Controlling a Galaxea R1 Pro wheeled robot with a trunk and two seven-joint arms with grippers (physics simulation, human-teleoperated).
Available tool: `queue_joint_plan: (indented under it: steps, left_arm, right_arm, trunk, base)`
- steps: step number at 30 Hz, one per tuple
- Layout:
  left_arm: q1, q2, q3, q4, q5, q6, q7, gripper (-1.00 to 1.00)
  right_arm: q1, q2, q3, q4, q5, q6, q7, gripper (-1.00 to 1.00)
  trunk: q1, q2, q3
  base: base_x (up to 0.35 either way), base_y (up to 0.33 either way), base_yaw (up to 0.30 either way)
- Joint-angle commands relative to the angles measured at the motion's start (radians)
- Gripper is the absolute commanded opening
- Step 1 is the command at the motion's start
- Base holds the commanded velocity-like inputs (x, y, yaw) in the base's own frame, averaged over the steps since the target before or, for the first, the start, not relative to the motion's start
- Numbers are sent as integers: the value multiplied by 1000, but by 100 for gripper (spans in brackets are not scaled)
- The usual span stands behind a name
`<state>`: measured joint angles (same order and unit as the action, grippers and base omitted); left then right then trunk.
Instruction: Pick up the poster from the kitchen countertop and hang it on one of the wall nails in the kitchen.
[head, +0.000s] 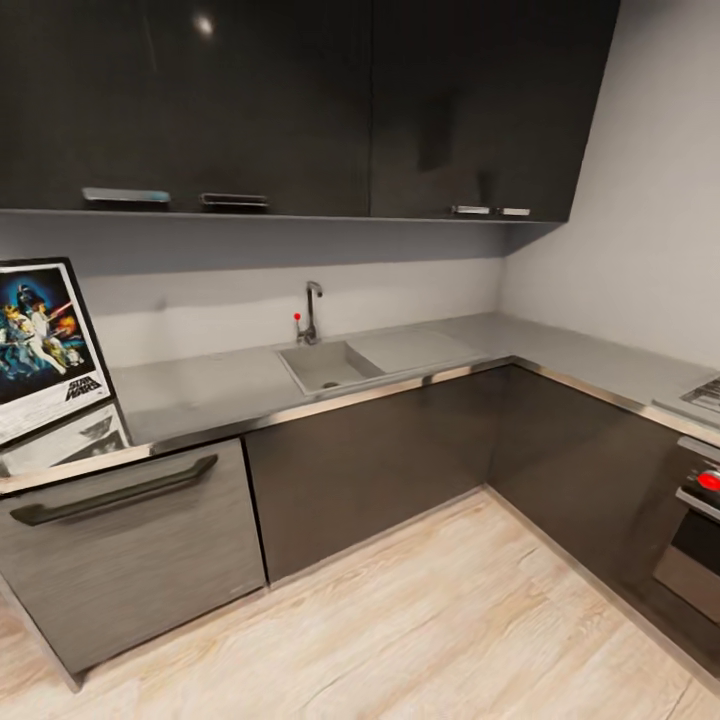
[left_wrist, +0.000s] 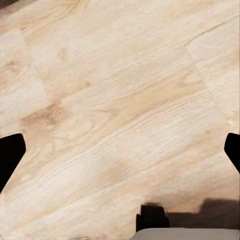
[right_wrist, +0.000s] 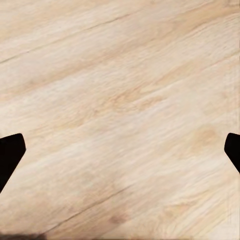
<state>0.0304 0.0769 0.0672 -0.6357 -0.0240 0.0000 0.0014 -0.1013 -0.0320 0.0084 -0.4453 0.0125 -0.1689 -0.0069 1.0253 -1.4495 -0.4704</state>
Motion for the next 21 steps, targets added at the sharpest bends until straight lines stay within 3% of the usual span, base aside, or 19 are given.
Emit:
queue_joint_plan:
  steps: [1,16,21]
  left_arm:
    - [0,0,3,-2,-2,0,0,100]
    - [0,0,16,-1,-2,0,-2,100]
    - [0,0,17,-1,-2,0,-3,100]
  right_arm:
    - [0,0,1,0,1,-3,-1,100]
    - [-1,0,1,0,3,-3,-1,100]
    - [-1,0,0,1,77,-3,-1,100]
  trunk:
    - [0,-1,-1]
    - [0,-1,-4]
    - [0,-1,-6]
  base:
    - [-158,247,286]
    - [-30,287,286]
    - [-1,309,285]
